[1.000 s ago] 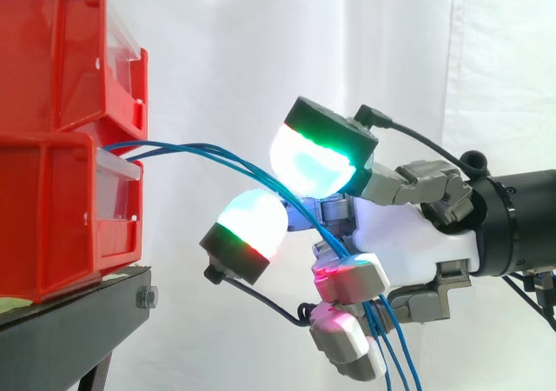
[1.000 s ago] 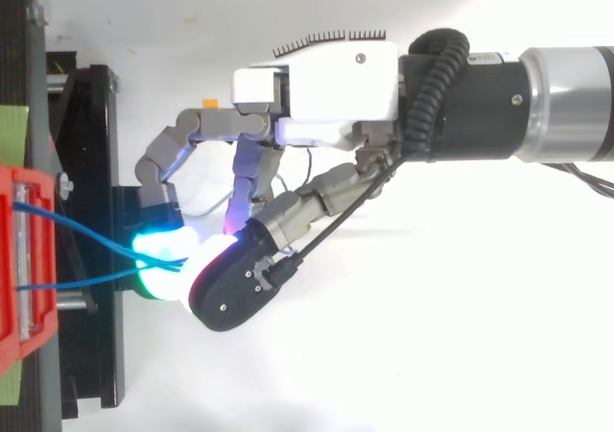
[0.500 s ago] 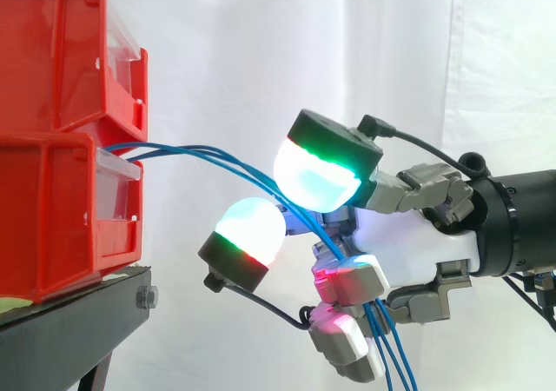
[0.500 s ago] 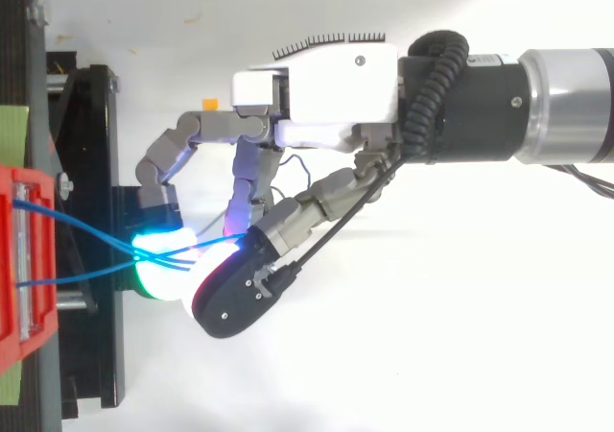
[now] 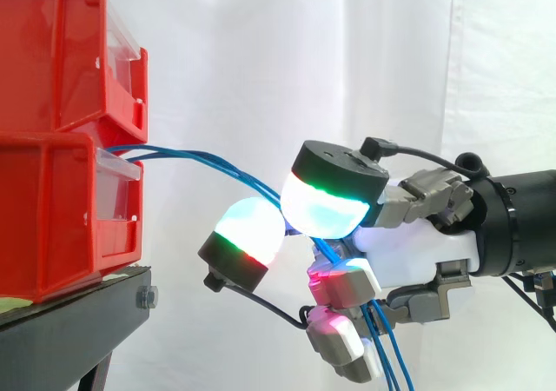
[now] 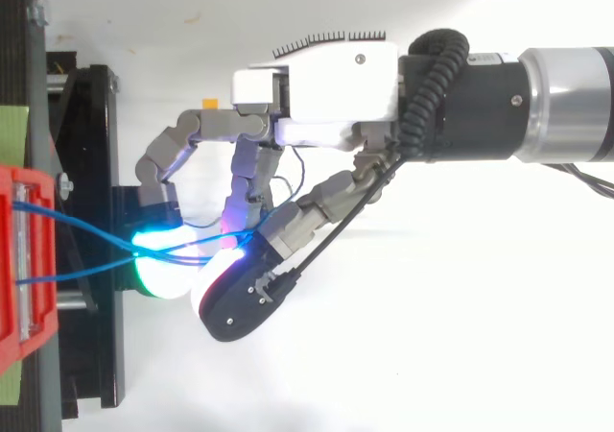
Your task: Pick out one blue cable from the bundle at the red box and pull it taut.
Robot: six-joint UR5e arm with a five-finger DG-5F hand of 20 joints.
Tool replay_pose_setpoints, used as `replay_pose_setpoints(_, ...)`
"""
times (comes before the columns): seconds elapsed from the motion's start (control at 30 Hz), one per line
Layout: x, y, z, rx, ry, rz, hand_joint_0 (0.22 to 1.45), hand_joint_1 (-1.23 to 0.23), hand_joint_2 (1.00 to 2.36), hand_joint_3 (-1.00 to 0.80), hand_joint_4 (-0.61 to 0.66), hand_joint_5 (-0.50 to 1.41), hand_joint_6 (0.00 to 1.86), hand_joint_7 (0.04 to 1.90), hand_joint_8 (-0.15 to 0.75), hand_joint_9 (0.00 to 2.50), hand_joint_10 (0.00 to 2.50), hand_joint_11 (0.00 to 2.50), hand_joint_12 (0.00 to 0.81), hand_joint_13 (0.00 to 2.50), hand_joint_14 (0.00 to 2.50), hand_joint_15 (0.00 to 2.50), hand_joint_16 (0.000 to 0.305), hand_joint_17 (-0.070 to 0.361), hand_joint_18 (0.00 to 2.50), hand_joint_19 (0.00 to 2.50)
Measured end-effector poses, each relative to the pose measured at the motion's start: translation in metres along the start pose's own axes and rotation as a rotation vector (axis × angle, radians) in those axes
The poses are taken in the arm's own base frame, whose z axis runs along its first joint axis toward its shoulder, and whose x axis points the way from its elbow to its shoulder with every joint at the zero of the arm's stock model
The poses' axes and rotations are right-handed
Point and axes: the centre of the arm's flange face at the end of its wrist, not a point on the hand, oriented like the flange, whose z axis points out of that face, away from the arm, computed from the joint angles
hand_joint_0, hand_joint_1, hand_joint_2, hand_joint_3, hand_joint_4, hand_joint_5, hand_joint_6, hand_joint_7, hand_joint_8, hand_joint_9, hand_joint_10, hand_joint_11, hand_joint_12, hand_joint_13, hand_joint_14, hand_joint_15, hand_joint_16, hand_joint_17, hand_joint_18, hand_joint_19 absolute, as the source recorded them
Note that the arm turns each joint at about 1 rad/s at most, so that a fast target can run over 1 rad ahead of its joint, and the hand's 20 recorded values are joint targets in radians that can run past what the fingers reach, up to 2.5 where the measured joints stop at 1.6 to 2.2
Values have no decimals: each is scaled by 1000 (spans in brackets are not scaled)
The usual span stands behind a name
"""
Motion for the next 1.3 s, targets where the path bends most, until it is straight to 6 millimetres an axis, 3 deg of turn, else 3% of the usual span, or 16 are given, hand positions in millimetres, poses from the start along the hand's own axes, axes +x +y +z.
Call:
replay_pose_setpoints(0.17, 0, 0, 0, -4, 0, 0, 393, -743, 1000, -500, 23, -108, 861, 853, 342, 1370, 31, 810, 427, 1192, 23, 602, 67, 152, 1115, 788)
replay_pose_setpoints(0.3, 0, 1, 1, -7, -1, 0, 361, -750, 1000, -500, 33, -104, 858, 842, 350, 1379, 31, 797, 437, 1206, 22, 600, 70, 158, 1134, 779)
replay_pose_setpoints(0.4, 0, 1, 1, -9, -1, 0, 399, -683, 1000, -500, 19, -106, 853, 859, 346, 1377, 31, 803, 426, 1200, 23, 605, 68, 153, 1120, 783)
replay_pose_setpoints(0.47, 0, 1, 1, -10, -1, 0, 500, -582, 1000, -500, -14, -109, 845, 905, 311, 1356, 33, 817, 392, 1166, 25, 626, 59, 132, 1037, 834)
replay_pose_setpoints(0.7, 0, 1, 1, -11, 1, 0, 590, -571, 1009, -394, -42, -114, 850, 946, 300, 1344, 34, 827, 376, 1152, 26, 637, 54, 121, 996, 866)
replay_pose_setpoints(0.97, 0, 1, 1, -11, 2, 0, 588, -668, 1015, -252, -11, -123, 871, 966, 311, 1313, 33, 836, 395, 1155, 24, 630, 58, 131, 1019, 849)
replay_pose_setpoints(1.13, 0, 2, 1, -14, 3, 0, 631, -787, 1016, -257, 0, -135, 902, 962, 307, 1282, 32, 865, 382, 1127, 26, 646, 54, 122, 979, 851)
replay_pose_setpoints(1.3, 0, 3, 3, -28, 2, 0, 688, -815, 1016, -266, -41, -138, 918, 1040, 310, 1253, 34, 857, 371, 1105, 25, 640, 54, 120, 961, 834)
